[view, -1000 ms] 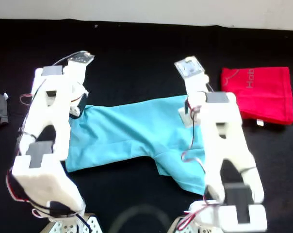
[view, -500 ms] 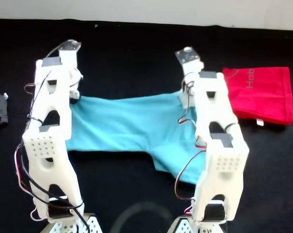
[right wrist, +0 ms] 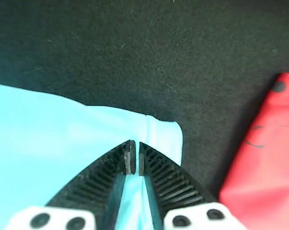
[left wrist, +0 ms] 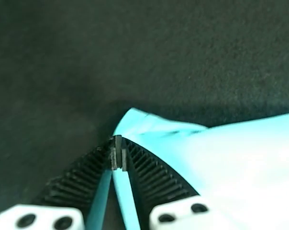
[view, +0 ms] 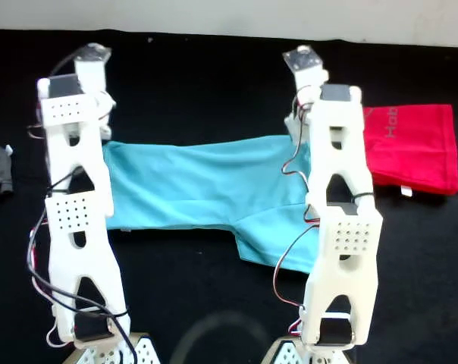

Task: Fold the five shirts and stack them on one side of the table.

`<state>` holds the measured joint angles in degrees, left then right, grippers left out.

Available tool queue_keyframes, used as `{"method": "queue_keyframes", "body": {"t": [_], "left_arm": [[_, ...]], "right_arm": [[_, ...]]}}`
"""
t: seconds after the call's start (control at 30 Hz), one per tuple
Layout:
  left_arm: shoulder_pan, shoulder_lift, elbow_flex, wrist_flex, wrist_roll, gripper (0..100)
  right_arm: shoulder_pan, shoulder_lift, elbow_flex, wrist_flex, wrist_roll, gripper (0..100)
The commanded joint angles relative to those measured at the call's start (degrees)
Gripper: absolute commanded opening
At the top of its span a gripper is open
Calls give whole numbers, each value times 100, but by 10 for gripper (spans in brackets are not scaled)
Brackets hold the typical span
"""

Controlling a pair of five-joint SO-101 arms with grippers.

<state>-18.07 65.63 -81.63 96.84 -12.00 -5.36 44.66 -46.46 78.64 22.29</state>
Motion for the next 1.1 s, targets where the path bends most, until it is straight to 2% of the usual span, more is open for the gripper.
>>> {"method": "queue_keyframes", "body": {"t": [0.0,0.2,0.3,0.4,0.57,0.67,0.87,1.07], "left_arm": [[-66,-75,-558,396,62,8],[-110,-347,-435,466,70,8],[-92,-1015,92,484,79,8],[-48,-2097,1226,484,79,8],[145,-3987,3820,448,18,9],[330,-4831,5341,220,18,9],[470,-6211,8233,-1284,9,9],[470,-7415,10088,-2312,9,9]], "right_arm": [[84,-84,-857,585,-53,26],[57,-84,-2237,1543,-835,26],[-57,-48,-3055,2097,-914,26],[-136,-84,-3591,2255,-923,26],[-277,-321,-3873,2264,-923,26],[-418,-910,-3670,2264,-923,26],[-549,-2527,-2299,2255,-923,26],[-725,-4101,-418,2246,-923,26]]}}
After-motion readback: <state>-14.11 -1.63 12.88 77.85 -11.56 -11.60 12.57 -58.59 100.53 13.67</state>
